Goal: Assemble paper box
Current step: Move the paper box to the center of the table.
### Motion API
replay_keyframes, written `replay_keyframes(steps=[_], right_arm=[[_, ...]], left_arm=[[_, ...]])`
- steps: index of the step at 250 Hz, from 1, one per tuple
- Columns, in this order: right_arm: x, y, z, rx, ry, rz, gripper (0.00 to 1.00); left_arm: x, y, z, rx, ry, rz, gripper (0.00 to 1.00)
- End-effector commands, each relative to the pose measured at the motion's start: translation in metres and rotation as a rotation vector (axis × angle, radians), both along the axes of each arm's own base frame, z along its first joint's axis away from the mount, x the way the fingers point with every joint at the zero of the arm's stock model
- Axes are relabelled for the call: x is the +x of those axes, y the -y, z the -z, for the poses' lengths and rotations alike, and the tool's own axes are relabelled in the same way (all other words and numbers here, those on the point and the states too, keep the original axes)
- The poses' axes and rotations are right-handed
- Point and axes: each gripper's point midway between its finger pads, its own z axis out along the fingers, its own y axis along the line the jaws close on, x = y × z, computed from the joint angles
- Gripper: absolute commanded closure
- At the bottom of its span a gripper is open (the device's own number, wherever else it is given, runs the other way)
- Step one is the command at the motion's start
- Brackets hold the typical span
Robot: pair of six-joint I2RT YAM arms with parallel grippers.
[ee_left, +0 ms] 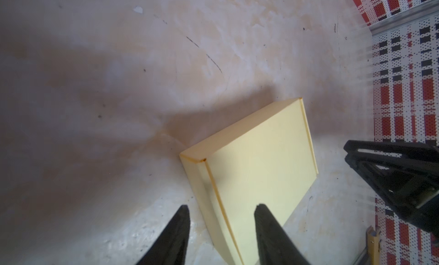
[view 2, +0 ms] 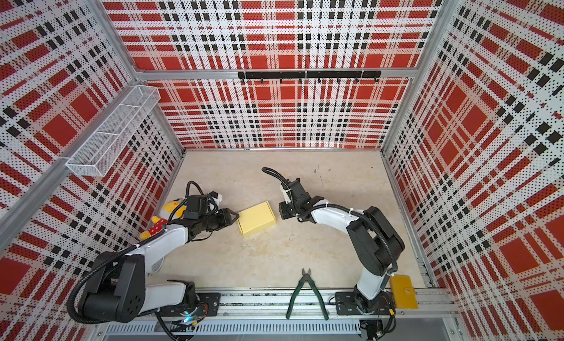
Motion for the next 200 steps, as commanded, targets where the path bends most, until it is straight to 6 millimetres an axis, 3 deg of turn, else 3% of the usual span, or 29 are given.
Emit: replay_keyframes(steps=[1, 23, 90, 114, 120, 157, 200], right_arm=[[0.003, -0.031, -0.008, 0.144, -0.003, -0.056, 0.69], [0.004, -0.035, 0.000, 0.162, -0.030, -0.050, 0.68], [-0.002, -0.026, 0.017, 0.146, -0.058, -0.024, 0.68], [0.001, -0.010, 0.020, 0.135, -0.050, 0.016, 0.69], [0.001, -0.006, 0.020, 0.134, -0.047, 0.025, 0.69], [0.001, 0.023, 0.019, 0.090, -0.035, 0.077, 0.70], [0.002, 0.055, 0.018, 0.088, -0.025, 0.149, 0.70]], left_arm=[[0.003, -0.001, 0.010, -0.005, -0.025, -0.050, 0.52], [0.001, 0.004, 0.016, -0.004, -0.041, -0.036, 0.55], [0.018, 0.053, 0.008, -0.047, 0.001, 0.102, 0.57], [0.028, 0.073, 0.001, -0.073, 0.010, 0.159, 0.56], [0.025, 0.088, -0.001, -0.077, 0.014, 0.204, 0.55], [0.034, 0.128, -0.009, -0.121, 0.014, 0.319, 0.54], [0.031, 0.153, 0.005, -0.099, -0.068, 0.413, 0.51]])
